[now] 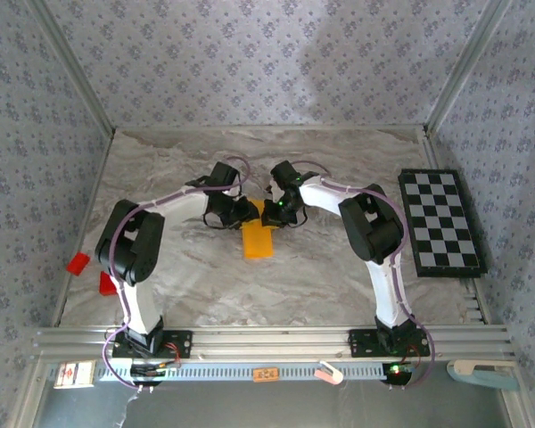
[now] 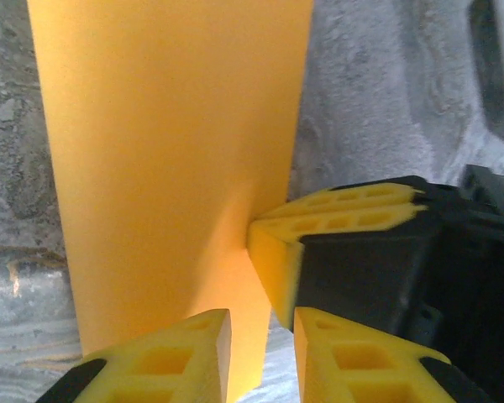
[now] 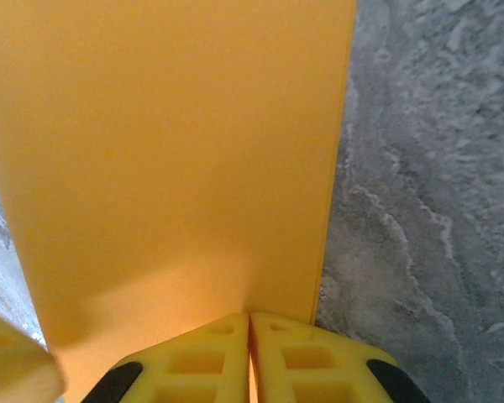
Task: Fold a paper plane with a square sheet of paper (pick it up from the middle)
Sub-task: Hold the square sheet of paper at the center of the table.
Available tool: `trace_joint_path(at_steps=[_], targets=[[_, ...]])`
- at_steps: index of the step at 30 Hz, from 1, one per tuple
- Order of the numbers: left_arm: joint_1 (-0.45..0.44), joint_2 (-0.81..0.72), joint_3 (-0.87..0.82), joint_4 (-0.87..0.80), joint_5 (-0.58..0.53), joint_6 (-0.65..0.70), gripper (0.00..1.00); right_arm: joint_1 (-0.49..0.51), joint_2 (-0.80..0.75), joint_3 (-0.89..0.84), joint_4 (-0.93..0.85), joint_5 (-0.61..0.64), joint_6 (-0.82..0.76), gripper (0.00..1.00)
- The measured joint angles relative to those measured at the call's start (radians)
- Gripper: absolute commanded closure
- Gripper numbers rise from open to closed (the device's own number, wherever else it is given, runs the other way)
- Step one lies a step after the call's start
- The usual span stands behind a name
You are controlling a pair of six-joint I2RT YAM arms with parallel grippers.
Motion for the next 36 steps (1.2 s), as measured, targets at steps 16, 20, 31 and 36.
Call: trace_joint_path(at_steps=[16, 20, 31, 36], targets=[[0.0, 0.027, 0.0, -0.036, -0.054, 0.0, 0.75, 0.001, 0.006, 0.011, -0.015, 0.005, 0.0, 0.89], [0.0, 0.039, 0.0, -0.036, -0.058, 0.0, 0.76, 0.001, 0.008, 0.013, -0.018, 0.005, 0.0, 0.89], [0.001, 0.058, -0.006, -0.036, -0.065, -0.01, 0.76, 0.001, 0.011, 0.022, -0.027, 0.005, -0.001, 0.89], [0.001, 0.057, -0.007, -0.034, -0.065, -0.015, 0.76, 0.001, 0.011, 0.024, -0.03, 0.004, 0.0, 0.89]])
